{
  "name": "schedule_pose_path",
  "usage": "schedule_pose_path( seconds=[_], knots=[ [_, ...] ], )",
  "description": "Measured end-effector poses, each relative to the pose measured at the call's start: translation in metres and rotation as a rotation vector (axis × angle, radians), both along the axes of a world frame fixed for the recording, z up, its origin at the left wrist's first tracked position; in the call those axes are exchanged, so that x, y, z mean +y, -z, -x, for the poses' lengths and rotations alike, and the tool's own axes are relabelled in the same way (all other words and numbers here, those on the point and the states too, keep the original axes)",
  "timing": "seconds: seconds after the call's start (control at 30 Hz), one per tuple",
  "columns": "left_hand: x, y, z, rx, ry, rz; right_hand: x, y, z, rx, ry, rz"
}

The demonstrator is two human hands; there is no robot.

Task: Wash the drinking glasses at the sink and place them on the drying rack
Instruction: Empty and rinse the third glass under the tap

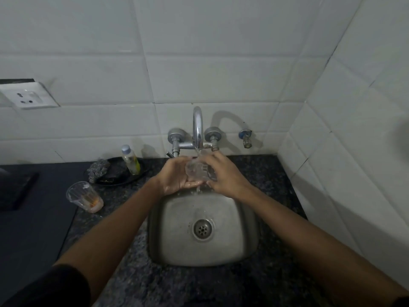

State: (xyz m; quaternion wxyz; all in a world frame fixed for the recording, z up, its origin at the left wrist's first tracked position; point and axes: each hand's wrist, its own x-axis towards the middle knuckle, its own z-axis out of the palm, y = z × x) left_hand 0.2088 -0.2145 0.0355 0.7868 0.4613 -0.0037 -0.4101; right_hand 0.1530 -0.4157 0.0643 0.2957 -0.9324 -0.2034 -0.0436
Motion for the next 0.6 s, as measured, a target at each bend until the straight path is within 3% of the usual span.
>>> schedule_pose_path(
  seconds=[0.1, 0.27, 0.33, 0.5, 0.6],
  knots=[
    [-0.016, 0.012, 0.0, 0.023, -0.117, -0.121, 0.006, 0.0, -0.002, -0.118, -0.117, 0.146],
    [-0.031, 0.03, 0.005, 0.138, -0.253, 0.135, -0.007, 0.006, -0.006, -0.58, -0.22, 0.433],
    [-0.034, 0.034, 0.009, 0.165, -0.299, 0.204, -0.014, 0.009, -0.01, -0.651, -0.274, 0.453],
    [-0.036, 0.033, 0.014, 0.243, -0.372, 0.319, -0.016, -0.01, -0.032, -0.353, -0.301, 0.424],
    [-0.038, 0.034, 0.013, 0.163, -0.377, 0.263, -0.009, -0.015, -0.037, -0.17, -0.45, 0.494]
  ],
)
